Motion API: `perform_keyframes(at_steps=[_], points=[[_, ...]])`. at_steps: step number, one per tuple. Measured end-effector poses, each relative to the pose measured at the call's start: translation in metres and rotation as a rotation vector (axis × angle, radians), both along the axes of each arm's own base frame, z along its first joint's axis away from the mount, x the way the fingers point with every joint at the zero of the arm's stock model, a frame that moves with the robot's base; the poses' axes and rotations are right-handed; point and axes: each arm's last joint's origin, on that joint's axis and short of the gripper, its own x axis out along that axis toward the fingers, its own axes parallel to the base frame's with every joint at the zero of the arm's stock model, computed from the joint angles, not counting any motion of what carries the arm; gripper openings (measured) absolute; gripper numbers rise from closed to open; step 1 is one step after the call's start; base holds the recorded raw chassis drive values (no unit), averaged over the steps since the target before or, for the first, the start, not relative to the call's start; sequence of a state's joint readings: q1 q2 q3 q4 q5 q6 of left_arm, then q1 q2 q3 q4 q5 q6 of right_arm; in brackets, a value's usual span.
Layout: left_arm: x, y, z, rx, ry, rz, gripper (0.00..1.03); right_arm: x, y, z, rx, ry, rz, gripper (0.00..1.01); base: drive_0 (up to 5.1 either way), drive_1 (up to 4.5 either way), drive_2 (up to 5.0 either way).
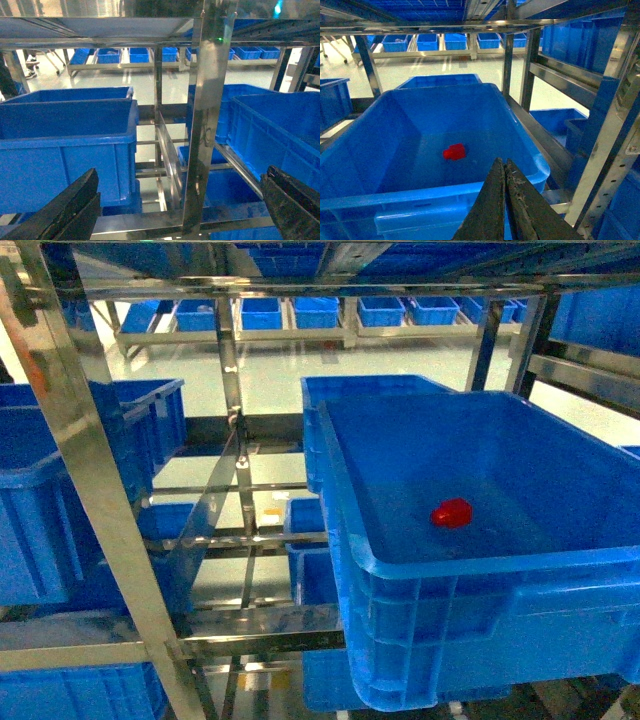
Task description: Pick red block from blue box to shelf
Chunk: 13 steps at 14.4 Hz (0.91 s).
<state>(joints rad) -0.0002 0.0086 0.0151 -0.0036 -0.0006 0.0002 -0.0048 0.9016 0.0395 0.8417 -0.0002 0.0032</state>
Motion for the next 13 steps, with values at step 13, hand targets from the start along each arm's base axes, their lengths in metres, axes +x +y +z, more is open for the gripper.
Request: perform_keyframes(at_steps=[13], points=[[0.0, 0.0, 0.0, 0.0, 0.0, 0.0, 0.98, -0.042, 0.0, 0.009, 0.0, -0.035, 0.0, 0.02, 0.0, 0.0, 0.0]])
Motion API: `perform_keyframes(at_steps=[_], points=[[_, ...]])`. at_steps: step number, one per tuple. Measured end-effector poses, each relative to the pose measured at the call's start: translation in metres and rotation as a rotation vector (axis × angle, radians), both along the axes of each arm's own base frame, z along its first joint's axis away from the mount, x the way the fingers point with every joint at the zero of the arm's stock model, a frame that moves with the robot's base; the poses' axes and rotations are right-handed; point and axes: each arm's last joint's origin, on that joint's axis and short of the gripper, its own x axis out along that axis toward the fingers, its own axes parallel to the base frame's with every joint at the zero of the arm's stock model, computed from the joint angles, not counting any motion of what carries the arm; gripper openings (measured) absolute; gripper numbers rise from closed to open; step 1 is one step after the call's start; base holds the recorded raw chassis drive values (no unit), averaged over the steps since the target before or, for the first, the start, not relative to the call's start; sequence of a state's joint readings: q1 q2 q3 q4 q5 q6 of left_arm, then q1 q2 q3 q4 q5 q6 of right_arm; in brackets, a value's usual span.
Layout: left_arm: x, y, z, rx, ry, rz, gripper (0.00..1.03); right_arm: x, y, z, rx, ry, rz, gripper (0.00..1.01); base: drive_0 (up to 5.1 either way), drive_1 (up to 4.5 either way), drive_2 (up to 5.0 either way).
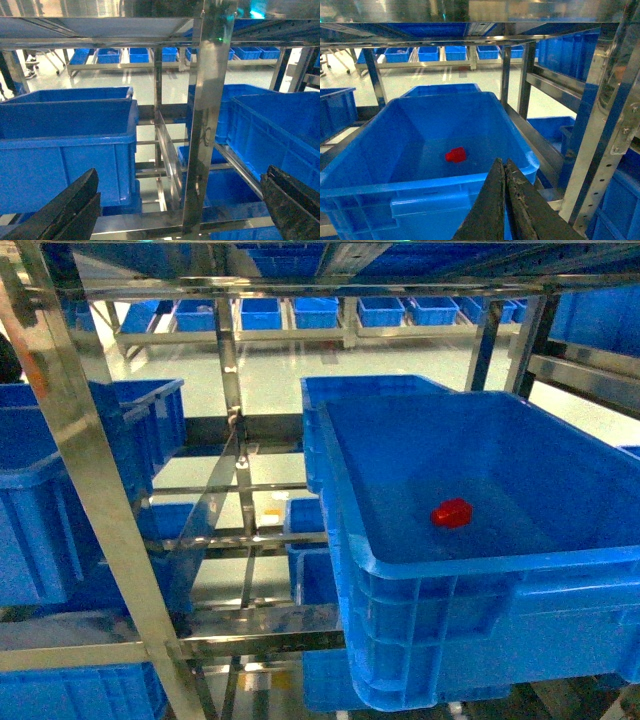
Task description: Pick red block from blue box to shelf
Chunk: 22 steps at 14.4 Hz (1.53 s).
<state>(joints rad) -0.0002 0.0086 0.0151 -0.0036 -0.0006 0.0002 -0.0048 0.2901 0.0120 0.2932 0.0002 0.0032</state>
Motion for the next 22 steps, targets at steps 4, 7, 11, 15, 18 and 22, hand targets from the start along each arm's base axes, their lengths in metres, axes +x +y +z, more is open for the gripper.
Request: perform_keyframes(at_steps=[4, 7, 11, 15, 18, 22], points=[[0.0, 0.0, 0.0, 0.0, 0.0, 0.0, 0.98, -0.006, 0.0, 0.0, 0.0, 0.0, 0.0, 0.02, 0.0, 0.0, 0.0], [0.0, 0.0, 0.0, 0.0, 0.0, 0.0, 0.98, -0.015, 0.0, -0.007, 0.0, 0.057, 0.003, 0.02, 0.0, 0.0, 0.0], [0.0, 0.0, 0.0, 0.0, 0.0, 0.0, 0.98, -0.019, 0.0, -0.004, 0.0, 0.01, 0.001, 0.02, 0.0, 0.0, 0.0], [0.0, 0.0, 0.0, 0.0, 0.0, 0.0, 0.98, -0.019, 0.0, -0.004, 0.0, 0.011, 0.001, 0.43, 0.0, 0.0, 0.0], [0.0, 0.0, 0.0, 0.0, 0.0, 0.0, 0.98, -0.019, 0.0, -0.004, 0.0, 0.011, 0.001, 0.84, 0.0, 0.0, 0.0], [0.0, 0.0, 0.0, 0.0, 0.0, 0.0, 0.98, -0.019, 0.0, -0.004, 0.0, 0.011, 0.001, 0.98, 0.0, 0.0, 0.0]])
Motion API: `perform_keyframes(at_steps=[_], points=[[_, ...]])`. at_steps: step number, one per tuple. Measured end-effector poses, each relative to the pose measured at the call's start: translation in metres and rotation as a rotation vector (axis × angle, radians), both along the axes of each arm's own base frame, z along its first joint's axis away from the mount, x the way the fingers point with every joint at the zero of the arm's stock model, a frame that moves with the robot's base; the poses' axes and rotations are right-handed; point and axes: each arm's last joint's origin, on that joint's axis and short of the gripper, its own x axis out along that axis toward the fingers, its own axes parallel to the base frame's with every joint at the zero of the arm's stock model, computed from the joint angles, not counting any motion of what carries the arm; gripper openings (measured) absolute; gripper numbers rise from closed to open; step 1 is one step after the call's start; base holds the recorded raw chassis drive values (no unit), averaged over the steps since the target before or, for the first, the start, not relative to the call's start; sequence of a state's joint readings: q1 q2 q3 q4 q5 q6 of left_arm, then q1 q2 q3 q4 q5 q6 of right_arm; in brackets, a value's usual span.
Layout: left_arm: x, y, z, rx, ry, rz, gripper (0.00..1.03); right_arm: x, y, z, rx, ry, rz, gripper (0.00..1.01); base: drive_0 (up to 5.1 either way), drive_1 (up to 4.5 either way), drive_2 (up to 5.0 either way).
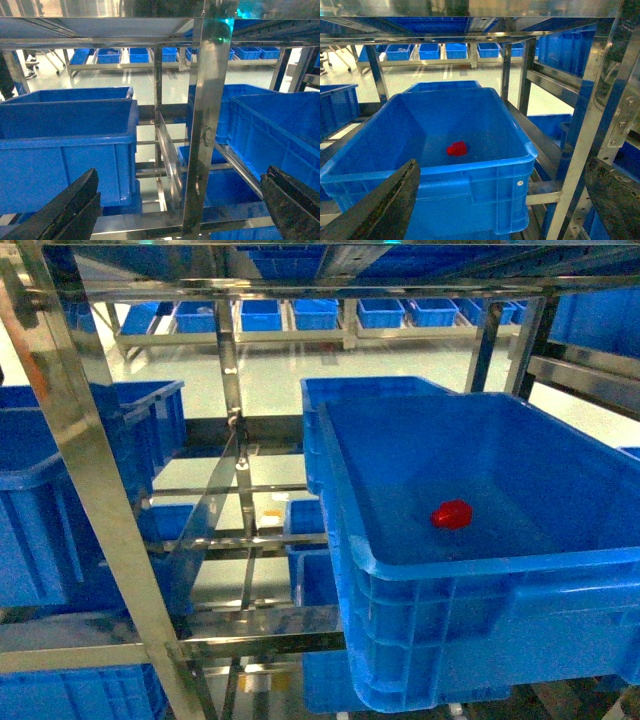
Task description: Pick red block from blue box to shelf
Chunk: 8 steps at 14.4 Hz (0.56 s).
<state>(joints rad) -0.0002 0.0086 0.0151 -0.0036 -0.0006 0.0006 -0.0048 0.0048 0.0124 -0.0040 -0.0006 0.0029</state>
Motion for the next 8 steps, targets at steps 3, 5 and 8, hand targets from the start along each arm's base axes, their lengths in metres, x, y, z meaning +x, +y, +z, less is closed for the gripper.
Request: perform_keyframes(at_steps=[3, 5, 8], points=[[0.0, 0.0, 0.0, 0.0, 0.0, 0.0, 0.98, 0.0, 0.0, 0.0, 0.0, 0.0, 0.0, 0.98, 0.0, 0.0, 0.0], [0.0, 0.0, 0.0, 0.0, 0.0, 0.0, 0.98, 0.0, 0.0, 0.0, 0.0, 0.0, 0.0, 0.98, 0.0, 0.0, 0.0], [0.0, 0.0, 0.0, 0.0, 0.0, 0.0, 0.98, 0.0, 0.0, 0.0, 0.0, 0.0, 0.0, 0.98, 0.0, 0.0, 0.0]])
